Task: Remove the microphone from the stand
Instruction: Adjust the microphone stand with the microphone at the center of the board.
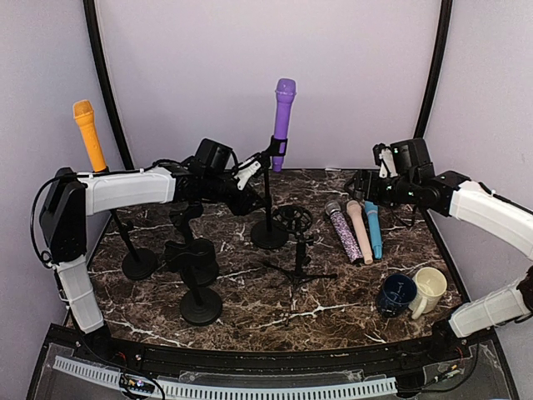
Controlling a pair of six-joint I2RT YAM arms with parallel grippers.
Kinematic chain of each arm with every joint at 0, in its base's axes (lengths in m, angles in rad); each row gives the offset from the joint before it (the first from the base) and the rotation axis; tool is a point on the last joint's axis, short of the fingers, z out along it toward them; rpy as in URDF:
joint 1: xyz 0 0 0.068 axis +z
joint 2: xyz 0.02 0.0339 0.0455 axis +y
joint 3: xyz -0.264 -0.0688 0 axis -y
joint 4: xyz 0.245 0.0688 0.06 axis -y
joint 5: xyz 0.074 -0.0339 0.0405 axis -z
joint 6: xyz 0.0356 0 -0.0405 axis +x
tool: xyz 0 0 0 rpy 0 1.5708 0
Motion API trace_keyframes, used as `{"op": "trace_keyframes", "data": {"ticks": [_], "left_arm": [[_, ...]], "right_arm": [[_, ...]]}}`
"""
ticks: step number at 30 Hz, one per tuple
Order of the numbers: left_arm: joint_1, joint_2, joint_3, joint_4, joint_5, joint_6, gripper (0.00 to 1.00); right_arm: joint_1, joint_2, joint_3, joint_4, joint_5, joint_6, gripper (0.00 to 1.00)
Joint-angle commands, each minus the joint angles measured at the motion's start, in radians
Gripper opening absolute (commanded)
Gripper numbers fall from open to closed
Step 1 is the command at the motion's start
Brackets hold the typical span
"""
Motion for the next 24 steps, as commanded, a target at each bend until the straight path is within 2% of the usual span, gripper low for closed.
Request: {"op": "trace_keyframes", "data": {"ticks": [1,12,19,24], "left_arm": [[0.011,-0.058,-0.046,0.092,0.002,-0.06,0.44],[0.018,-0.027,-0.055,0.11,0.016,-0.059,0.43],[0.028,-0.043,-0.034,0.104,0.029,-0.105,0.53],[0.062,-0.066,0.026,0.074,0.08,-0.137,0.55]], "right_arm": [[-0.004,-0.02,-0.008,0.053,-0.011,-0.001,0.84],[-0.004,-0.022,-0.018,0.071,-0.019,-0.004,0.84],[-0.004,-0.034,-0.029,0.067,-0.007,-0.003,0.84],[-0.004,-0.032,-0.028,0.067,-0.008,-0.005,0.85]]}}
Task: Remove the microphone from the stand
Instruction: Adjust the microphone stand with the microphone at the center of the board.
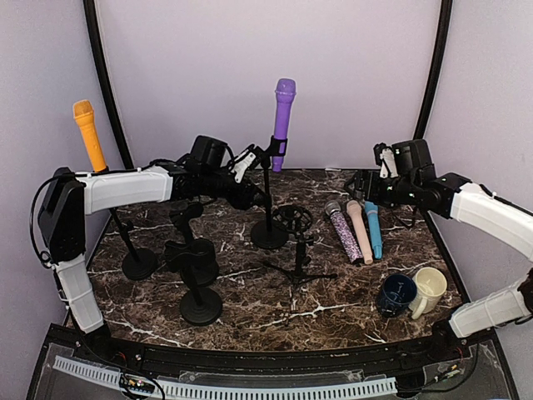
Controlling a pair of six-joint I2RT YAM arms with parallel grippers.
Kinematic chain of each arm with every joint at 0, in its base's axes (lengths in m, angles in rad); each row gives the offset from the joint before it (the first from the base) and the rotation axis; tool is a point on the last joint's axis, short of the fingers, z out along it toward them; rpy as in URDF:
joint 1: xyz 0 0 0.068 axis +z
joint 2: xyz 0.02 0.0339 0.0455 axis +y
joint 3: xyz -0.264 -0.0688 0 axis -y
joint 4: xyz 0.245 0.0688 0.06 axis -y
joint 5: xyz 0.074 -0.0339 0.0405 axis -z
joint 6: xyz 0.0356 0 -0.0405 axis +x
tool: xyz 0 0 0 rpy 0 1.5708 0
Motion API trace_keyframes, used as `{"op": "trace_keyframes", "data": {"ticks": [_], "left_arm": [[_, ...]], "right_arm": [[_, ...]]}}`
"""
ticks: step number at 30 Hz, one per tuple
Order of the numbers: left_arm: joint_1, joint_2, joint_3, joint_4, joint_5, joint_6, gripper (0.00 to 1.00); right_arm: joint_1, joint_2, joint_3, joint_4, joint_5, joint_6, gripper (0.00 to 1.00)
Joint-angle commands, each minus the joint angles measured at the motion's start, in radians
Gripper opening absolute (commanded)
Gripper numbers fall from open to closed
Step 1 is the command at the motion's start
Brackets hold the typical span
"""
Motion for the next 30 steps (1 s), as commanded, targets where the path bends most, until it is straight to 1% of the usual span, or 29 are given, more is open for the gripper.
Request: {"op": "trace_keyframes", "data": {"ticks": [1,7,14,17,24,30], "left_arm": [[0.041,-0.051,0.06,-0.025,0.077,-0.04,0.55],[0.089,-0.018,0.115,-0.067,0.141,-0.022,0.56],[0.096,0.037,0.14,-0.111,0.183,0.053,0.56],[0.095,0.049,0.125,-0.106,0.201,0.07,0.56],[0.085,0.051,0.099,-0.104,0.223,0.064,0.63],[0.064,0.052,0.063,-0.103,0.2,0.086,0.67]], "right_arm": [[-0.004,-0.017,-0.01,0.038,-0.003,-0.001,0.85],[-0.003,-0.014,-0.013,0.041,-0.005,0.001,0.85],[-0.004,-0.017,-0.021,0.038,0.003,0.004,0.85],[-0.004,-0.014,-0.024,0.04,0.002,0.007,0.85],[-0.004,-0.01,-0.021,0.044,-0.001,0.016,0.85],[-0.004,-0.003,-0.02,0.044,-0.003,0.019,0.85]]}}
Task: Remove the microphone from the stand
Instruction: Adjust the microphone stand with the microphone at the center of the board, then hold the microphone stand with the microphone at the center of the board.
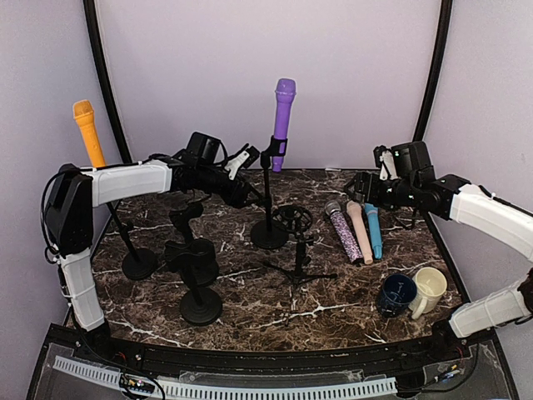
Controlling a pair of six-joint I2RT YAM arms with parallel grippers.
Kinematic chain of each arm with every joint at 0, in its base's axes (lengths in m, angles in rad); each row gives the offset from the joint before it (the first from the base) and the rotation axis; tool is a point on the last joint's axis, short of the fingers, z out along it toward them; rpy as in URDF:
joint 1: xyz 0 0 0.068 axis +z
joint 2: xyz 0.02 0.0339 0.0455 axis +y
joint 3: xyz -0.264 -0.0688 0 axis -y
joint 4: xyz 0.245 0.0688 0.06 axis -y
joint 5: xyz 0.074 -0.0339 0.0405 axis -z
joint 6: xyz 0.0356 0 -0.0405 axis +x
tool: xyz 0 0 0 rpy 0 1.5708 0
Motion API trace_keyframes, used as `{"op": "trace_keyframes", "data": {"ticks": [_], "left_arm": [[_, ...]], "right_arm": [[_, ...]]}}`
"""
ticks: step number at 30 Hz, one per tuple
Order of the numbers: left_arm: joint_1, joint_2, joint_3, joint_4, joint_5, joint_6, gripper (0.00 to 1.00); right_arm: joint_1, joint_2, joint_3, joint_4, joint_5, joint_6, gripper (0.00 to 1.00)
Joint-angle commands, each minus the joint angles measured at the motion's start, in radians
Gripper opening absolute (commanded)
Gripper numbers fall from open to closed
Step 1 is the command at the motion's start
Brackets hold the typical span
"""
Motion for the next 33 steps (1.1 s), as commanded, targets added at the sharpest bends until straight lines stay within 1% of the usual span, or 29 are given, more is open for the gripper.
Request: {"op": "trace_keyframes", "data": {"ticks": [1,9,14,17,21,22,24,30,33], "left_arm": [[-0.022,-0.013,-0.03,-0.011,0.0,0.032,0.67],[-0.029,-0.011,-0.052,0.007,-0.02,0.024,0.68],[-0.029,-0.011,-0.07,0.034,-0.042,0.007,0.66],[-0.028,-0.014,-0.085,0.062,-0.013,-0.02,0.66],[-0.028,-0.018,-0.11,0.103,0.014,-0.05,0.68],[-0.028,-0.017,-0.116,0.113,0.017,-0.057,0.68],[-0.028,-0.016,-0.122,0.125,0.022,-0.064,0.67],[-0.028,-0.011,-0.122,0.149,0.027,-0.076,0.64],[-0.024,-0.003,-0.116,0.152,0.021,-0.085,0.64]], "right_arm": [[-0.004,-0.001,-0.006,0.043,-0.004,0.01,0.85],[-0.004,-0.007,-0.008,0.045,-0.002,0.016,0.85],[-0.004,-0.008,-0.001,0.051,-0.02,0.012,0.85],[-0.002,-0.012,0.008,0.106,-0.132,-0.018,0.88],[0.01,-0.034,-0.015,0.299,-0.304,-0.029,0.91],[0.018,-0.03,-0.009,0.347,-0.332,-0.037,0.9],[0.041,0.001,0.022,0.369,-0.347,-0.067,0.86],[0.139,0.161,0.155,0.36,-0.313,-0.162,0.76],[0.188,0.232,0.185,0.397,-0.282,-0.19,0.72]]}}
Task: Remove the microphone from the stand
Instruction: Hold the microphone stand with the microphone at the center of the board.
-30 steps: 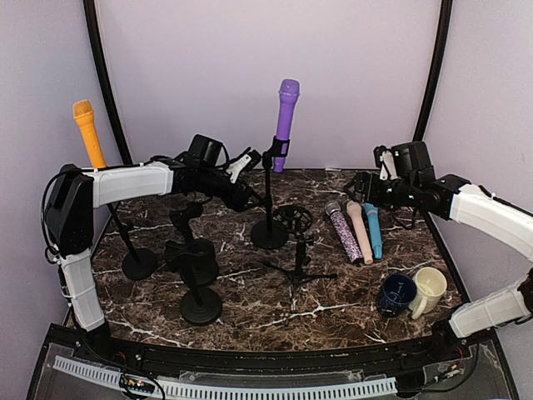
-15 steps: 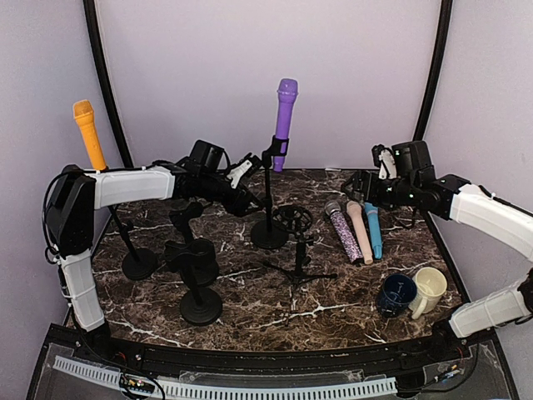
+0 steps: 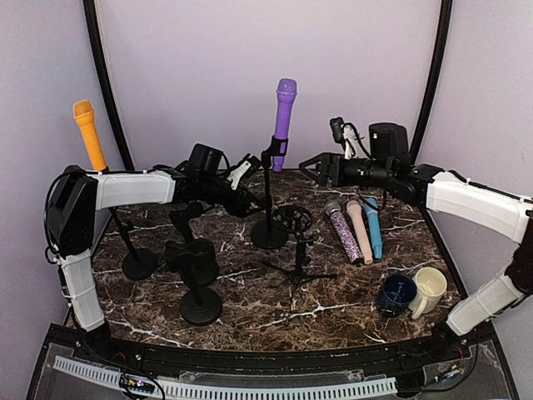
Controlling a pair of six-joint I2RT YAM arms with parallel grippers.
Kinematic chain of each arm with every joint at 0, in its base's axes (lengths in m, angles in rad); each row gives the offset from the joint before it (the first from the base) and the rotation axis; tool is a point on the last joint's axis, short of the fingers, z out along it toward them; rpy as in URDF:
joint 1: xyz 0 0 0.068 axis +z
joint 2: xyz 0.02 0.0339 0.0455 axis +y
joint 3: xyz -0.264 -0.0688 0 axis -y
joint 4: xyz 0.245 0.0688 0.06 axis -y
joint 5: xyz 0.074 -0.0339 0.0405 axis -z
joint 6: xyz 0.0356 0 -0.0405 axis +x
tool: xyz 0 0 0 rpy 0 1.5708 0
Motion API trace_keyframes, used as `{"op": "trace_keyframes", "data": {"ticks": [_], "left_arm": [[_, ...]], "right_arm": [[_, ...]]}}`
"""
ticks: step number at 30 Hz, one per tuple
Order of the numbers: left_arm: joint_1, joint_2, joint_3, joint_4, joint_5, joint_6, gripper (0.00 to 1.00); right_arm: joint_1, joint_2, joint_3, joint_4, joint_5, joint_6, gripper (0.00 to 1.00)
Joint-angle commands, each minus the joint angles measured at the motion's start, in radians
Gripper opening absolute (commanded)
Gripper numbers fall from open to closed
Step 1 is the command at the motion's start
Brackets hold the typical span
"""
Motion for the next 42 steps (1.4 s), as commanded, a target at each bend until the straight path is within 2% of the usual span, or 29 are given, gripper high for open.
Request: {"op": "trace_keyframes", "data": {"ticks": [1,12,21,27,42], "left_arm": [[0.002,-0.001,-0.005,0.033,0.02,-0.027,0.64],[0.036,-0.022,-0.037,0.074,0.069,-0.049,0.66],[0.043,-0.04,-0.067,0.091,0.075,-0.05,0.6],[0.046,-0.066,-0.094,0.101,0.066,-0.041,0.58],[0.048,-0.068,-0.089,0.105,0.064,-0.036,0.56]], "right_arm": [[0.069,0.091,0.05,0.095,0.031,-0.075,0.7],[0.145,0.256,0.121,0.186,0.17,-0.114,0.5],[0.188,0.391,0.261,0.145,0.274,-0.153,0.37],[0.195,0.427,0.277,0.18,0.349,-0.158,0.34],[0.201,0.49,0.301,0.234,0.391,-0.187,0.2]]}}
